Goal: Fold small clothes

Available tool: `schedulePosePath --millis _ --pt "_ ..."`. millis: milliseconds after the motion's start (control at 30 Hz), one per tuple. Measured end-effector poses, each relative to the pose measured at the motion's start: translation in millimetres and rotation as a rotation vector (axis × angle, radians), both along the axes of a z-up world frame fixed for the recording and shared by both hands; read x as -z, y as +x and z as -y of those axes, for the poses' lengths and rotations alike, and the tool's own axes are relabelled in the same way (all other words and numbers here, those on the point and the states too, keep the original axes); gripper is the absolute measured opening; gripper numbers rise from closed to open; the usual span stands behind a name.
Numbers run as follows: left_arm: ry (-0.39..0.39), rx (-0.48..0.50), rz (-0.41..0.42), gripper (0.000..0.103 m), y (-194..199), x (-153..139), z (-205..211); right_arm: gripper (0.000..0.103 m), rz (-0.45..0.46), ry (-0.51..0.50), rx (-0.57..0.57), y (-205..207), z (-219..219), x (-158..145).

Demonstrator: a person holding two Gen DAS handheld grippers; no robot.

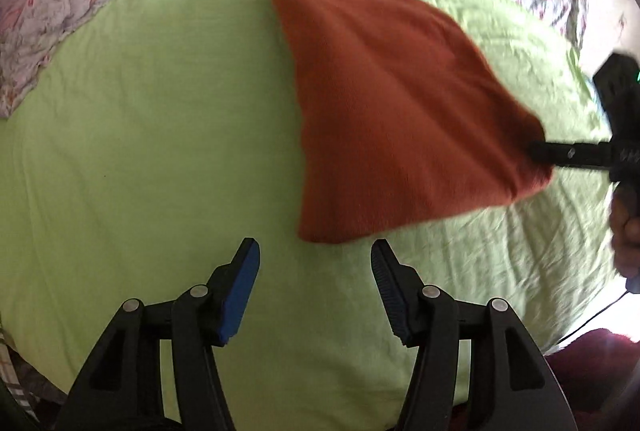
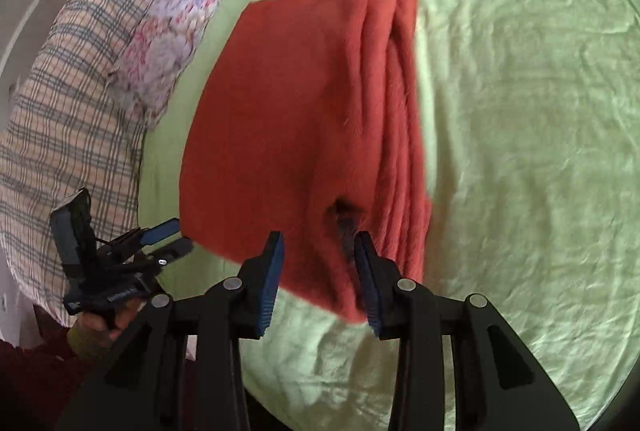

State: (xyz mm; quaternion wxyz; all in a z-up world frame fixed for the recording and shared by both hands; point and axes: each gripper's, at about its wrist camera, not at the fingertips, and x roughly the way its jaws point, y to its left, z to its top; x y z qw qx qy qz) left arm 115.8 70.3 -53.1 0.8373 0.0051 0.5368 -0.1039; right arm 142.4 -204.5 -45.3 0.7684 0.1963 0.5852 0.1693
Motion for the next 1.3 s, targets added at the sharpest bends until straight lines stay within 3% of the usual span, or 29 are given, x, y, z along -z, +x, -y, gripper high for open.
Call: schedulePosePath --millis 100,167,233,300,367,433,500,600,767,833,967,1067,1200,1300 --pt "0.048 0.008 0.018 0.058 -1 7 7 0.035 0.003 0.001 -0.02 -4 -4 3" --pt "0.087 0.012 0.026 0.058 -1 12 13 0.025 -0.004 0.0 -0.028 -3 -6 4" --pt "0.108 0.012 0.031 0.056 2 13 16 0.006 -0.021 0.035 -0.024 0 -8 6" --pt "0.106 0.002 0.034 0.054 4 12 18 0.005 -0.027 0.053 -0.018 3 -9 4" --pt "0.09 -0.029 0.038 0.043 5 7 16 0.005 -0.021 0.106 0.0 6 -9 -4" --pt "0.044 -0.076 0.042 0.021 9 -1 9 0.005 0.022 0.197 0.024 7 -4 -24" --pt "-0.006 -0.123 0.034 0.014 8 -5 2 0.005 0.089 0.244 0.028 6 2 -47" --pt "-0.093 -0.164 0.036 0.009 8 -15 -5 0.005 0.116 0.201 0.035 3 9 -55" --pt "-0.043 -0.146 0.007 0.006 8 -4 5 0.005 0.091 0.069 0.043 2 11 -38" --pt "-0.042 -0.149 -0.014 0.005 9 6 3 0.004 0.064 -0.074 0.011 2 9 -21" --pt "-0.049 -0.155 -0.026 0.005 11 17 0 0.004 0.006 -0.204 -0.013 1 5 22" --pt "-0.02 -0.129 -0.035 0.006 9 14 5 0.004 -0.014 -0.162 0.033 2 14 37" --pt "-0.035 -0.071 -0.08 0.011 0 7 2 0.004 -0.03 -0.143 0.049 4 23 31" --pt "-0.087 -0.016 -0.052 0.016 -12 -17 -5 0.016 -0.067 -0.117 0.057 -1 24 20"
